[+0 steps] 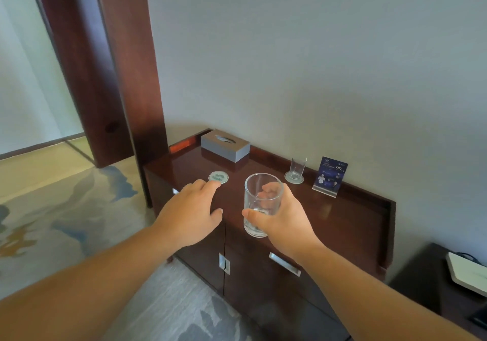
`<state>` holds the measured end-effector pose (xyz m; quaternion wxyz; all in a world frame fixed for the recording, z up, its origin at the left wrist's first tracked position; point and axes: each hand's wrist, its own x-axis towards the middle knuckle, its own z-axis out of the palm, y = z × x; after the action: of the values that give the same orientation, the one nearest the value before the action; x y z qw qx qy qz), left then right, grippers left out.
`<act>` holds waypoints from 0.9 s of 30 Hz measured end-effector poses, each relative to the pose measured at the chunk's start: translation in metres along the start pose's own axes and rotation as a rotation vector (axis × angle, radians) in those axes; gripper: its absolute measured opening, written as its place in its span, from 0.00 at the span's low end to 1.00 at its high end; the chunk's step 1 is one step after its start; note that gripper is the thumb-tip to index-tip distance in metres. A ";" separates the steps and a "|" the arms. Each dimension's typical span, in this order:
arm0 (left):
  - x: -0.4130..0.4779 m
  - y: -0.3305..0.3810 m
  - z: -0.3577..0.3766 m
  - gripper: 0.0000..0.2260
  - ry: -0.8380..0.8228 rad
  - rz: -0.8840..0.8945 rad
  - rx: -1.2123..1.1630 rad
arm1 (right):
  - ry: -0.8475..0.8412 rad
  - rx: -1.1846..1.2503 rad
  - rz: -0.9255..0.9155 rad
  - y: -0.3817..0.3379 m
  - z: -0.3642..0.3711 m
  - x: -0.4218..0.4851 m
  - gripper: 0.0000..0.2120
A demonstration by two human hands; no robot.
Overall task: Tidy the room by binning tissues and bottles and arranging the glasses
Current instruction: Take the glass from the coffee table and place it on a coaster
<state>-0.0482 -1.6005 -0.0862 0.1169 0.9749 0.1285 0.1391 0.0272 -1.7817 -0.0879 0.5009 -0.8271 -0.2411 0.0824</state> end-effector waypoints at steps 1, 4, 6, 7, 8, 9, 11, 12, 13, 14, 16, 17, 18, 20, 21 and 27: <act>0.014 -0.006 0.000 0.25 0.009 0.016 0.003 | 0.016 -0.011 0.004 -0.001 0.003 0.011 0.33; 0.046 -0.017 0.004 0.25 0.007 0.039 -0.023 | 0.038 -0.015 0.039 0.001 0.009 0.039 0.33; 0.065 -0.023 0.010 0.25 -0.006 0.057 -0.022 | 0.038 -0.020 0.052 0.002 0.010 0.057 0.33; 0.075 -0.026 0.014 0.25 -0.008 0.061 -0.022 | 0.044 -0.020 0.057 0.003 0.011 0.066 0.33; 0.085 -0.029 0.018 0.25 -0.008 0.063 -0.026 | 0.054 -0.014 0.062 0.005 0.010 0.076 0.33; 0.096 -0.032 0.022 0.25 -0.009 0.066 -0.029 | 0.063 -0.003 0.066 0.008 0.009 0.086 0.33; 0.116 -0.035 0.031 0.25 -0.015 0.070 -0.028 | 0.067 0.001 0.072 0.015 0.007 0.106 0.32; 0.126 -0.035 0.035 0.25 -0.020 0.069 -0.025 | 0.066 -0.006 0.073 0.020 0.006 0.117 0.32; 0.136 -0.035 0.038 0.26 -0.024 0.065 -0.020 | 0.068 -0.015 0.073 0.024 0.005 0.128 0.32; 0.147 -0.036 0.041 0.26 -0.023 0.062 -0.014 | 0.073 -0.022 0.071 0.028 0.004 0.139 0.33; 0.170 -0.035 0.046 0.26 -0.022 0.061 -0.004 | 0.087 -0.023 0.063 0.034 -0.001 0.163 0.32; 0.181 -0.035 0.049 0.26 -0.021 0.062 0.000 | 0.091 -0.018 0.054 0.037 -0.004 0.175 0.32; 0.192 -0.035 0.051 0.26 -0.021 0.061 0.005 | 0.093 -0.010 0.045 0.040 -0.007 0.186 0.32; 0.212 -0.035 0.057 0.26 -0.032 0.054 0.009 | 0.090 0.010 0.042 0.046 -0.011 0.205 0.31; 0.221 -0.035 0.060 0.26 -0.039 0.054 0.009 | 0.089 0.017 0.044 0.049 -0.013 0.215 0.31; 0.264 -0.038 0.080 0.24 -0.091 0.064 -0.012 | 0.080 0.025 0.089 0.067 -0.013 0.257 0.31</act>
<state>0.2126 -1.5051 -0.1075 0.1241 0.9831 0.0909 0.0991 0.2768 -1.6945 -0.1127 0.5162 -0.8334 -0.1828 0.0748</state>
